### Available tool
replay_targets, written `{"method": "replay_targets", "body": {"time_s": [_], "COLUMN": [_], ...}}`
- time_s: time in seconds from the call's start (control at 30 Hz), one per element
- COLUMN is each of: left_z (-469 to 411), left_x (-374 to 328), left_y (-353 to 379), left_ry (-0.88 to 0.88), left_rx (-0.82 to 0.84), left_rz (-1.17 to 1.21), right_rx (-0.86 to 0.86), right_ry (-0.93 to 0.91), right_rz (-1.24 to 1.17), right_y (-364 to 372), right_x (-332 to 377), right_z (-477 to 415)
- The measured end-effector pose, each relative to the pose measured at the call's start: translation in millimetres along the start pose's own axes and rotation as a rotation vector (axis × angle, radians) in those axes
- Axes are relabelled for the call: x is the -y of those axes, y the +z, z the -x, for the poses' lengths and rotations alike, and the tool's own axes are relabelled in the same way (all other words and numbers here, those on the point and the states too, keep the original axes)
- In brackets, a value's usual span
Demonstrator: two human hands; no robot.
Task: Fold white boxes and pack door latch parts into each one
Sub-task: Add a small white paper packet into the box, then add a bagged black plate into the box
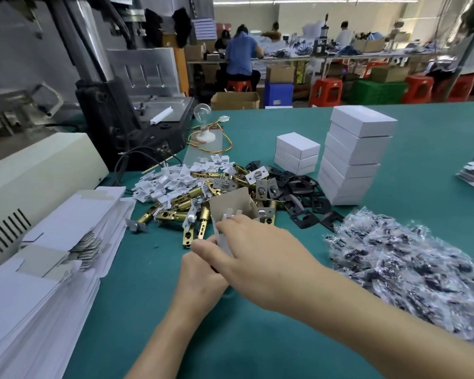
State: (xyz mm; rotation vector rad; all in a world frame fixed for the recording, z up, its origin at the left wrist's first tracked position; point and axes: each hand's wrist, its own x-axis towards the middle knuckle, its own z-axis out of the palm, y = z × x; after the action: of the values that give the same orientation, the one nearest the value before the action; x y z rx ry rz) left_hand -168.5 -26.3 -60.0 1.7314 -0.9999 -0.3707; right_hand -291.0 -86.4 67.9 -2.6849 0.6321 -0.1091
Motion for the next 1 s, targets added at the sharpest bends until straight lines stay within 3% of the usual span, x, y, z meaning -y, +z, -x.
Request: {"method": "replay_targets", "body": {"time_s": [0.17, 0.37, 0.47, 0.6, 0.7, 0.87, 1.0], "left_z": [-6, -5, -5, -4, -4, -6, -5], "left_x": [8, 11, 9, 7, 7, 6, 5], "left_y": [0, -3, -3, -4, -3, -2, -2], "left_ry": [-0.008, 0.017, 0.011, 0.012, 0.0, -0.016, -0.027], "left_rx": [-0.018, 0.08, 0.118, 0.143, 0.139, 0.129, 0.129], "left_rz": [-0.033, 0.082, 0.095, 0.103, 0.095, 0.094, 0.102], "right_rx": [-0.026, -0.271, -0.342, -0.054, 0.099, 0.052, 0.134], "right_ry": [-0.122, -0.109, 0.063, 0.224, 0.249, 0.293, 0.221], "right_rz": [0.085, -0.494, -0.291, 0.25, 0.468, 0.548, 0.513], "right_y": [-19, -53, -59, -40, -20, -5, -7], "right_x": [-5, -52, -101, -158, -175, -182, -173], "right_z": [-7, -27, -56, -79, -81, -85, -84]}}
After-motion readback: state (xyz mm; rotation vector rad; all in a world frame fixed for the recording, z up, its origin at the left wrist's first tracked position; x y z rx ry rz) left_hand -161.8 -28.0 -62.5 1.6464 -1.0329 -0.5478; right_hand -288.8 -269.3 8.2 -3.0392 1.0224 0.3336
